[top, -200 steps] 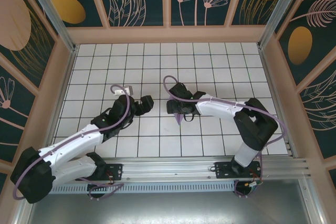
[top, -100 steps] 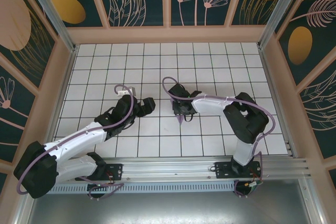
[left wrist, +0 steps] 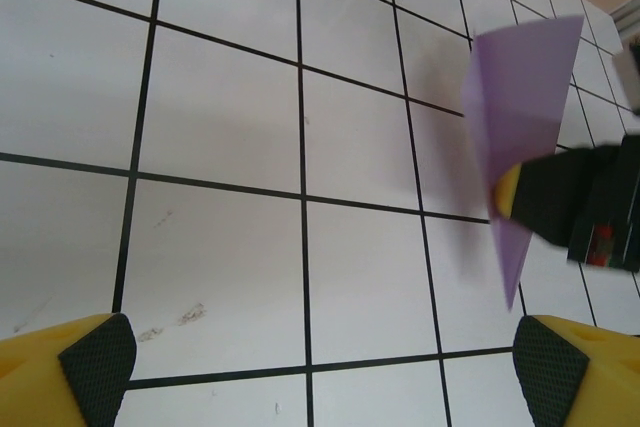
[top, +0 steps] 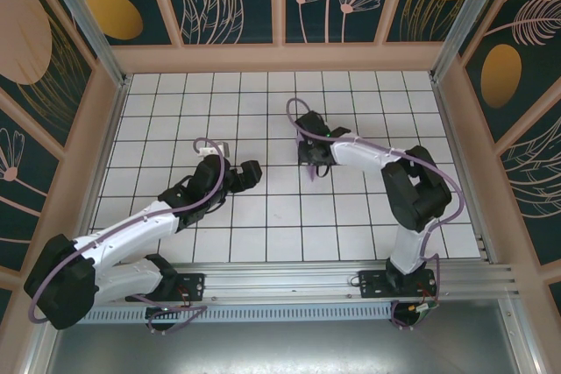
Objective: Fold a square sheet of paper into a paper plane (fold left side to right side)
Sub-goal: Place the paper plane at the top-center of the table.
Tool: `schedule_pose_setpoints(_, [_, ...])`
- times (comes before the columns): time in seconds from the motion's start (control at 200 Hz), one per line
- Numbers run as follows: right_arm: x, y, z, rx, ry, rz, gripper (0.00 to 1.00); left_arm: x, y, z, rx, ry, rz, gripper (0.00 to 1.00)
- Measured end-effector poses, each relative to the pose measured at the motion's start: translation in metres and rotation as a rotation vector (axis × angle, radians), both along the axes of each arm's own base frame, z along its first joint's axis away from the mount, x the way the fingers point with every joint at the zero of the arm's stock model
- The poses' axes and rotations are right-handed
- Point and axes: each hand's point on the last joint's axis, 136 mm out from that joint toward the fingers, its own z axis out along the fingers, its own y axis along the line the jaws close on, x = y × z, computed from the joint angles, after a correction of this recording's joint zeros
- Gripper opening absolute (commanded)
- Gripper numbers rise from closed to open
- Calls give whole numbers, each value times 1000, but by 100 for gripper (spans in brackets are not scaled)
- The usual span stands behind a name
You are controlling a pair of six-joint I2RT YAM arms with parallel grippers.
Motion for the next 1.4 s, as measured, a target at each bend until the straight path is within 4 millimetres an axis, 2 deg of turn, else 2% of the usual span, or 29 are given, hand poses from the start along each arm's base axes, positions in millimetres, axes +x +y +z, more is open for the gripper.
schedule_pose_setpoints(0.1, [25,-10,1,-23,-5,-16,0,1,-2,1,6,-1,-11,99])
schedule_pose_setpoints(0.2, [42,-7,-4,-50,-2,-1,0,3,-4,1,16,-3,-21,99])
schedule_pose_setpoints(0.395, [54,4,-15,-86,21,42,0,3,-5,0,26,-3,-29,99])
schedule_pose_setpoints(0.49, [58,2,-22,-95,35,38,1,3,-5,-1,30,-5,-32,99])
schedule_pose_setpoints(0.711, [58,-10,-32,-114,76,14,17,3,-5,-1,32,-3,-32,99])
schedule_pose_setpoints(0.876, [54,-10,-29,-117,81,14,39,3,-5,1,42,-4,-38,98])
schedule_pose_setpoints(0.941, [52,-9,-18,-116,70,19,46,4,-6,5,44,-11,-41,98])
schedule_pose_setpoints(1.006, [48,-8,3,-100,35,20,54,5,-4,12,46,-27,-39,99])
schedule_pose_setpoints(1.196, [14,-14,99,1,-155,23,80,11,7,46,58,-128,0,99])
schedule_pose_setpoints(1.286, [-4,-33,131,46,-255,-1,92,20,18,61,90,-172,40,98])
schedule_pose_setpoints(1.326, [-11,-44,139,55,-289,-13,97,26,26,65,107,-185,62,99])
schedule_pose_setpoints(1.401, [-18,-68,146,62,-344,-55,99,41,45,71,138,-201,119,99])
